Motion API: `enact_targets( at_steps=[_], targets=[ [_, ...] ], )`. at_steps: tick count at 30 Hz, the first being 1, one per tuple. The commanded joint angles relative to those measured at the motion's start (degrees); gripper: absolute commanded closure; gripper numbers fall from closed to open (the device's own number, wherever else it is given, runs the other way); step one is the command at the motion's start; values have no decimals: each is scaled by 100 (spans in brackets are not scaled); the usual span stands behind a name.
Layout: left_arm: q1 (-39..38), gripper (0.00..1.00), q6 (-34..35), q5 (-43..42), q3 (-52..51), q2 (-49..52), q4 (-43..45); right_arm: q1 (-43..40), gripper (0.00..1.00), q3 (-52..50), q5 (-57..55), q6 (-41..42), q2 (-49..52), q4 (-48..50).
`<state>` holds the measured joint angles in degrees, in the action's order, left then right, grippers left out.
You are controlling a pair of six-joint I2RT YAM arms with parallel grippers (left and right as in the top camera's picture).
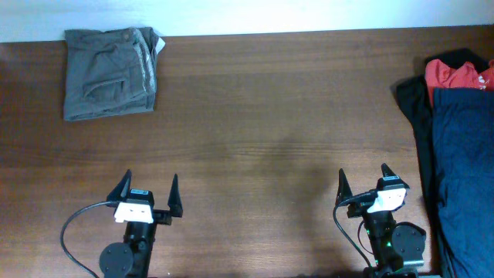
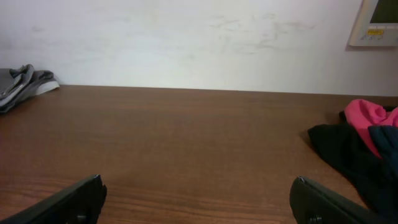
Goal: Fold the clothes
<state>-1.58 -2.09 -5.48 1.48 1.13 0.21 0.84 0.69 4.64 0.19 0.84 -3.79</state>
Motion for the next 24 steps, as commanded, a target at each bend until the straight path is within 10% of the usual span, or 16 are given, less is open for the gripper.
enact_targets(
  at_steps=[1, 24],
  targets=[
    [44, 1, -426, 83, -101, -85, -160, 28, 1, -37, 98, 4, -59, -7],
    [260, 1, -424, 81, -98, -83, -450, 28, 1, -37, 98, 4, -59, -7]
  ],
)
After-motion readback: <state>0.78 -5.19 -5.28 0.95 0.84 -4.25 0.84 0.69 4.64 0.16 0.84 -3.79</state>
